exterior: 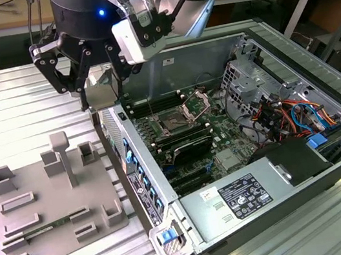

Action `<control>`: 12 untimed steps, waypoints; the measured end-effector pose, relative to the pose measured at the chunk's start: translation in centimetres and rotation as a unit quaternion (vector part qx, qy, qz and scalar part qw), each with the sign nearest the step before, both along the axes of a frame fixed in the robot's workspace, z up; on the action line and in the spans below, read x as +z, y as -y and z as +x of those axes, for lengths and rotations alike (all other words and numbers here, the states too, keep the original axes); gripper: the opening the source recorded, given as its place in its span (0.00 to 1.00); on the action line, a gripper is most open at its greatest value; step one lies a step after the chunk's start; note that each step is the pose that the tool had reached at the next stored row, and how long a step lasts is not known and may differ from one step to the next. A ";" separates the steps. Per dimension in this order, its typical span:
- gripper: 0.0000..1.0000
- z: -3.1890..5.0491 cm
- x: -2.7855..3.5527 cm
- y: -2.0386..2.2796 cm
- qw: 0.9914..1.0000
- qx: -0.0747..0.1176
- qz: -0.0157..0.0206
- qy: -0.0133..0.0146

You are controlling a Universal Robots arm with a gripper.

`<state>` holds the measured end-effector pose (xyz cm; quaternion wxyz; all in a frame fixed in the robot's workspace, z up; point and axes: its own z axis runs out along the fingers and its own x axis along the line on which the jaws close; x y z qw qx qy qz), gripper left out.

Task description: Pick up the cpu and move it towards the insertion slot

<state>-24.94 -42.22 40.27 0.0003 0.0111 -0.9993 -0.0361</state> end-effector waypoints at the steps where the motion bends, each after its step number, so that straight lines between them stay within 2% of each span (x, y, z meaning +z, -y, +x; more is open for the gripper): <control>1: 0.55 0.09 -0.01 0.00 1.000 0.000 0.000 0.000; 12: 0.55 1.09 -0.04 0.00 1.000 0.000 0.000 0.000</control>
